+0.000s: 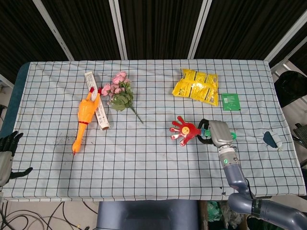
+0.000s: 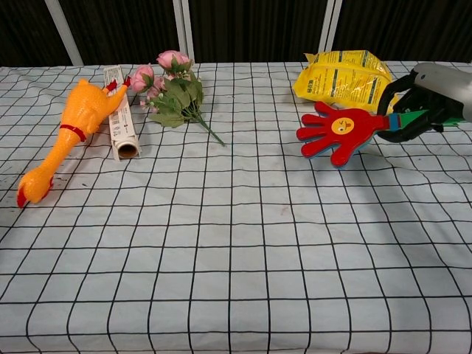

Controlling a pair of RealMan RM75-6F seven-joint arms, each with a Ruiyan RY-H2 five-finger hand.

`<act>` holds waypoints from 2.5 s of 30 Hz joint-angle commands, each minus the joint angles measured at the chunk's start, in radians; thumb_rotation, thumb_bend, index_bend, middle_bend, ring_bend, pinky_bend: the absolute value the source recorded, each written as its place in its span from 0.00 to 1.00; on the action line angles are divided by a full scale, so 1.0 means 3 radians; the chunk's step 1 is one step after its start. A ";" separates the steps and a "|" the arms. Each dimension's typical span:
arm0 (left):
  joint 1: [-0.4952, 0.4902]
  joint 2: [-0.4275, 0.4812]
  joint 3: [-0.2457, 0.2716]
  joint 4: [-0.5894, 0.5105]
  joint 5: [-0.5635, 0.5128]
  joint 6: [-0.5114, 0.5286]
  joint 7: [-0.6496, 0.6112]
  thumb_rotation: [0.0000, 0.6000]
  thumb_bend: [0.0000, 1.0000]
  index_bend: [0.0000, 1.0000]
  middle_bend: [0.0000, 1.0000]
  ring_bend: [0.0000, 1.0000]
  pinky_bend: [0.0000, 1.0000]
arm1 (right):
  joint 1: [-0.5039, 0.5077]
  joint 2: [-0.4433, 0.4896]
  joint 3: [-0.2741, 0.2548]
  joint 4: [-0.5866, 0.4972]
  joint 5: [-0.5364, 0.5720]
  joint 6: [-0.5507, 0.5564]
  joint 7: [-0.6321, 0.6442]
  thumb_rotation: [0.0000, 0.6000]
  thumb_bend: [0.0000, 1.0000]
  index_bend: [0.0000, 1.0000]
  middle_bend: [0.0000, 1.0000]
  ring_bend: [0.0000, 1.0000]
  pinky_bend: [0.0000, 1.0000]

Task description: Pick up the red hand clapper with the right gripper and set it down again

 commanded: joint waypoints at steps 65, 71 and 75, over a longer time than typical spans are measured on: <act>-0.0015 0.0031 -0.0001 -0.0067 -0.0079 -0.0064 -0.0010 1.00 0.00 0.00 0.00 0.00 0.00 | -0.0338 0.0731 0.0972 -0.1196 0.0349 -0.0581 0.1701 1.00 0.69 0.87 0.95 1.00 0.99; -0.0013 0.0039 -0.0005 -0.0072 -0.0088 -0.0064 -0.0019 1.00 0.00 0.00 0.00 0.00 0.00 | 0.0093 0.0835 0.0285 -0.0835 0.1080 -0.0388 -0.0145 1.00 0.69 0.87 0.95 1.00 0.99; -0.0015 0.0043 -0.0004 -0.0073 -0.0089 -0.0070 -0.0022 1.00 0.00 0.00 0.00 0.00 0.00 | 0.0260 0.0748 0.0166 -0.0829 0.1488 0.0044 -0.0782 1.00 0.69 0.87 0.95 1.00 0.99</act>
